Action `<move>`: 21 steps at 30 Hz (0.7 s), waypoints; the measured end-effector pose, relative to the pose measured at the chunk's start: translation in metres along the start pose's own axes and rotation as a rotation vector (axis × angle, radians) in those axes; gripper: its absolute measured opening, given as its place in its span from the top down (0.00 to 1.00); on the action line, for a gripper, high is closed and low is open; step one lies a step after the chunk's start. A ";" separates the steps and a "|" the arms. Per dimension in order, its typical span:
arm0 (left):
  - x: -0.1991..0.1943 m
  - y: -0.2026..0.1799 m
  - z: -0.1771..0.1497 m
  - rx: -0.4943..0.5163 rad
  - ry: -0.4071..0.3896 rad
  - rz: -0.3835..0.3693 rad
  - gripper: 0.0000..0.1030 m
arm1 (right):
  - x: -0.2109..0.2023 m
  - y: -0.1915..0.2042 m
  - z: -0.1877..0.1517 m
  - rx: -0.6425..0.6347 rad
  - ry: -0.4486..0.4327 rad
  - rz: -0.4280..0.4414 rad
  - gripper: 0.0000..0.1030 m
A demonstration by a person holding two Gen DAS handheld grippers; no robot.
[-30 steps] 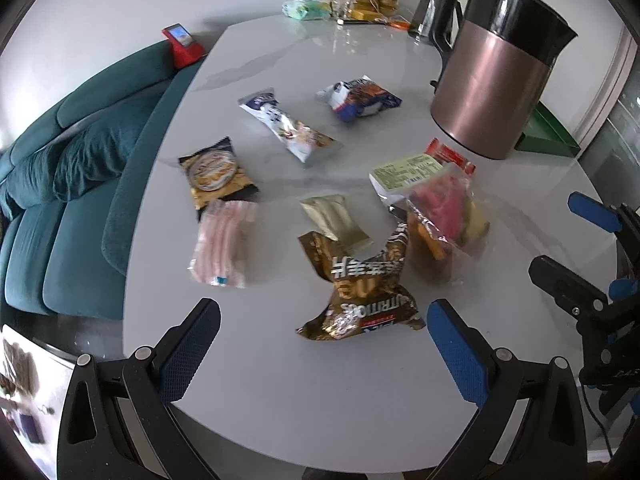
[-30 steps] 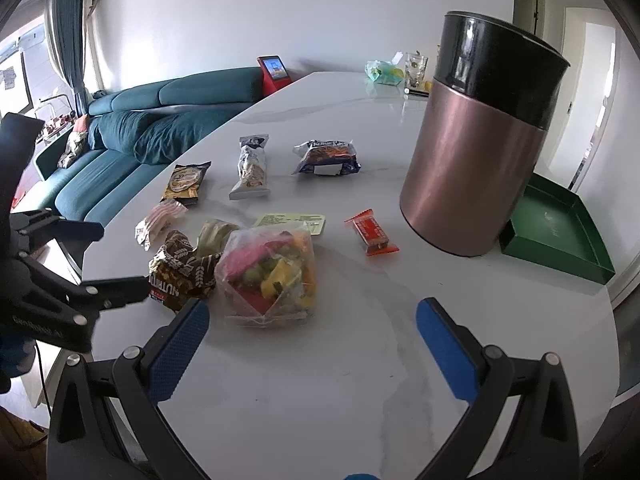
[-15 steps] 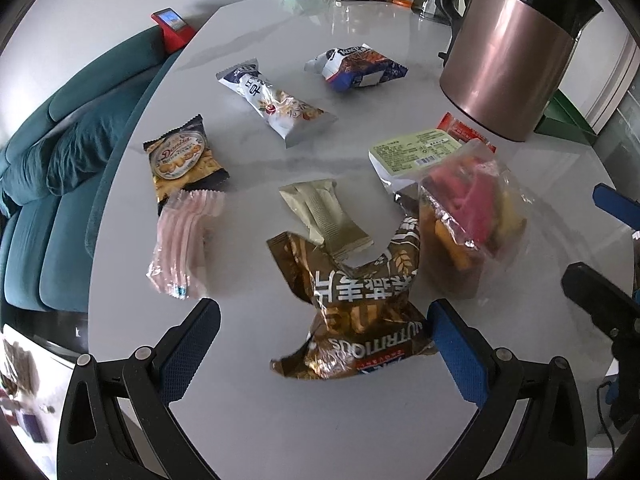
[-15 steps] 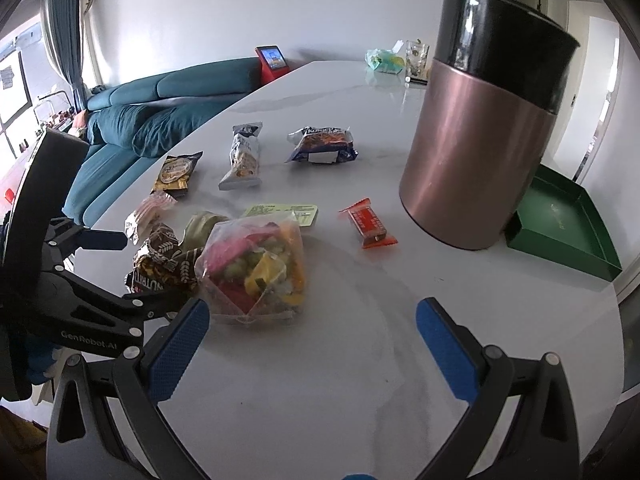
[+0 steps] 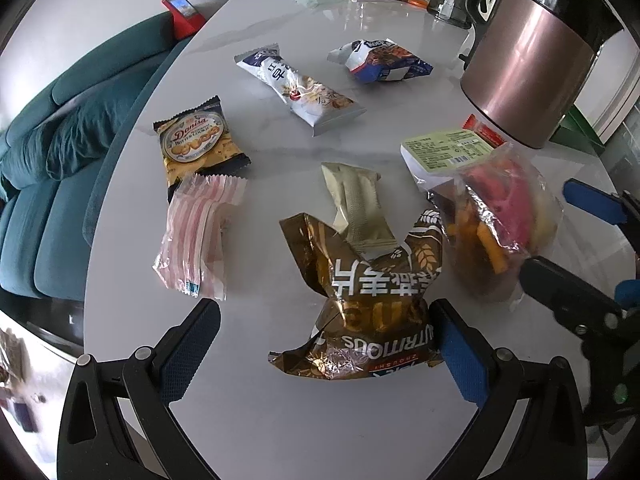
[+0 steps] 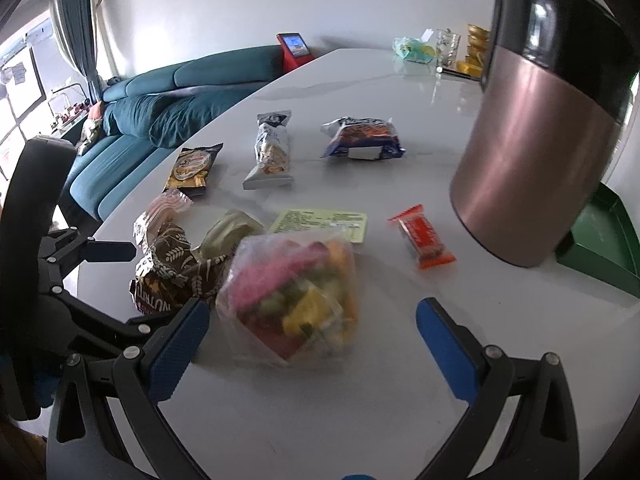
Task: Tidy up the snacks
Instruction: 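Grasp the brown NUTRITIOUS bag with the left gripper while the right grasps the clear candy bag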
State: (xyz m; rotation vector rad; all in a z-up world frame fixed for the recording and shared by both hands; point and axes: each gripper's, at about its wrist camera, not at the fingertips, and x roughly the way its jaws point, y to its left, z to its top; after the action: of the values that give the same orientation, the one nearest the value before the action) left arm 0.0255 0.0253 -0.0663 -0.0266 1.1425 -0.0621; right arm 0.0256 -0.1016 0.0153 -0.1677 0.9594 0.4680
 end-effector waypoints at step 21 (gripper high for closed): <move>0.018 0.007 0.004 -0.017 0.034 0.068 0.01 | 0.041 -0.004 0.006 0.068 0.134 0.088 0.07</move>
State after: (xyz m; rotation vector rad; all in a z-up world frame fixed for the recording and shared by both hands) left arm 0.0368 0.0307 -0.0810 -0.0016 1.1772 0.0075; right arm 0.0519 -0.0901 -0.0150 -0.0958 1.1157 0.5091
